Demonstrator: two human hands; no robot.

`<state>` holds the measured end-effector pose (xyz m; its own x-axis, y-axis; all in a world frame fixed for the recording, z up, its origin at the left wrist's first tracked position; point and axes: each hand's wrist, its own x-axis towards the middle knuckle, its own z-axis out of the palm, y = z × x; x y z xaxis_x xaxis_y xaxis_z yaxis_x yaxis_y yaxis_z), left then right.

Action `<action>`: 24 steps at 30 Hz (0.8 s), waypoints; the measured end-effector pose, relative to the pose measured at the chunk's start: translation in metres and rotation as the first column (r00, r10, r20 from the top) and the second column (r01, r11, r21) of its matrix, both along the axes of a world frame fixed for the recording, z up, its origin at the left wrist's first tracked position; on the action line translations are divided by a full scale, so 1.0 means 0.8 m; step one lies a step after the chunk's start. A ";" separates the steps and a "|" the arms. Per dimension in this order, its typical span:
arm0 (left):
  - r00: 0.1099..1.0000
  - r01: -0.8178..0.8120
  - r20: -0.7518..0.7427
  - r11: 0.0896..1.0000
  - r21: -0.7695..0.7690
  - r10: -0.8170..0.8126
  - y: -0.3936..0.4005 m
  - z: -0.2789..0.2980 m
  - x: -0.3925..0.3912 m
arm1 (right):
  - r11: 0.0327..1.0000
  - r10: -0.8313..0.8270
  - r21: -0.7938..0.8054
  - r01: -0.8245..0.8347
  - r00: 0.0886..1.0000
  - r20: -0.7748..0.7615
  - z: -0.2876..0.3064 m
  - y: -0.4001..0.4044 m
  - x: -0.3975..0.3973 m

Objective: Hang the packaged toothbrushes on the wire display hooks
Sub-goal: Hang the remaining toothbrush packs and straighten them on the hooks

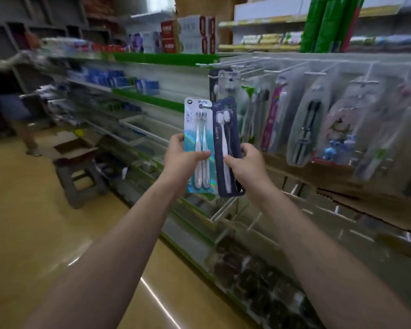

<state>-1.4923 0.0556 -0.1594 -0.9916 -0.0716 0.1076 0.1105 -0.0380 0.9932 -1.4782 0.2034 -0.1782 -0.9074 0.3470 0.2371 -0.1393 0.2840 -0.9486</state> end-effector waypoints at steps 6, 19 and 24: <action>1.000 -0.007 0.008 1.000 0.020 0.007 -0.017 -0.007 -0.032 | 1.000 -0.013 0.004 0.013 1.000 0.027 -0.007 -0.022 -0.029; 0.979 0.205 0.005 0.978 0.036 -0.205 -0.095 -0.005 -0.140 | 0.969 -0.247 -0.022 0.248 0.969 0.018 -0.007 -0.091 -0.094; 0.957 0.292 -0.009 0.956 0.018 -0.291 -0.134 0.001 -0.175 | 0.952 -0.304 -0.031 0.304 0.953 0.011 0.000 -0.132 -0.109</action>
<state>-1.6320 -0.0518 -0.1583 -0.9690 0.2184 0.1156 0.0984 -0.0879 0.9913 -1.5658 0.0975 -0.1782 -0.7593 0.6139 0.2160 -0.0450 0.2816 -0.9585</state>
